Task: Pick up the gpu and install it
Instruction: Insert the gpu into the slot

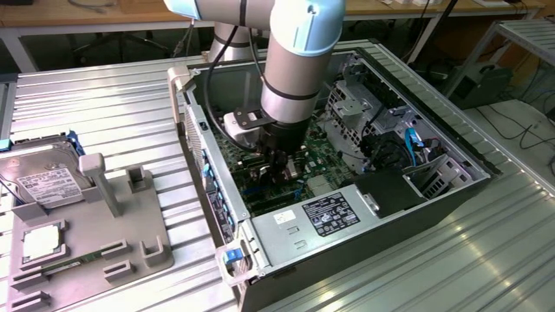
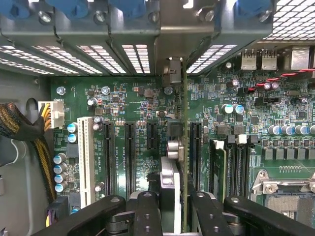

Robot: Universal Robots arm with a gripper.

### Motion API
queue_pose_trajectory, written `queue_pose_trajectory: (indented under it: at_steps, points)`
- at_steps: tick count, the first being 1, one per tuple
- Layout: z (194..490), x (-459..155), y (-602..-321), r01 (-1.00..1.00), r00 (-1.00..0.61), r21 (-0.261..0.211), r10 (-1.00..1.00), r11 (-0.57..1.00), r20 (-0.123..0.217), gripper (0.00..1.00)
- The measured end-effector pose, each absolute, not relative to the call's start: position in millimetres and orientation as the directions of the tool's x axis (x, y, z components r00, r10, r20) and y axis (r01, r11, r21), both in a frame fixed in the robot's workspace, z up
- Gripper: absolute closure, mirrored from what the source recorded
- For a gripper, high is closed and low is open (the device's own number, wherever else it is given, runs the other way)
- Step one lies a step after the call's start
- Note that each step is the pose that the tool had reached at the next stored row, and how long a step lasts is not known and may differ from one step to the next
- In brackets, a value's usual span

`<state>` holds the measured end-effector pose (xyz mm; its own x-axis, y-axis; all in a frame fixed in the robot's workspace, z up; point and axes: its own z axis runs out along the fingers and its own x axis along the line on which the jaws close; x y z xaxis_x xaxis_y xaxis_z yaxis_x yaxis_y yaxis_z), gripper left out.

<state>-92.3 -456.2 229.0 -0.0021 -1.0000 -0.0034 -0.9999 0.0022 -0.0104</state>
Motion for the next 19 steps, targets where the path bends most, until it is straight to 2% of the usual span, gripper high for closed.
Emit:
queue_pose_trajectory:
  at_steps: [16,18,19]
  points:
    - [224.9,-94.0,-456.0,-1.000,-0.002,-0.021,-1.000,0.002,-0.004,0.72]
    - [227.8,-94.0,-456.0,-1.000,-0.002,-0.022,-1.000,0.002,-0.004,0.71]
    - [229.5,-94.0,-455.9,-1.000,-0.002,-0.023,-1.000,0.002,-0.003,0.64]
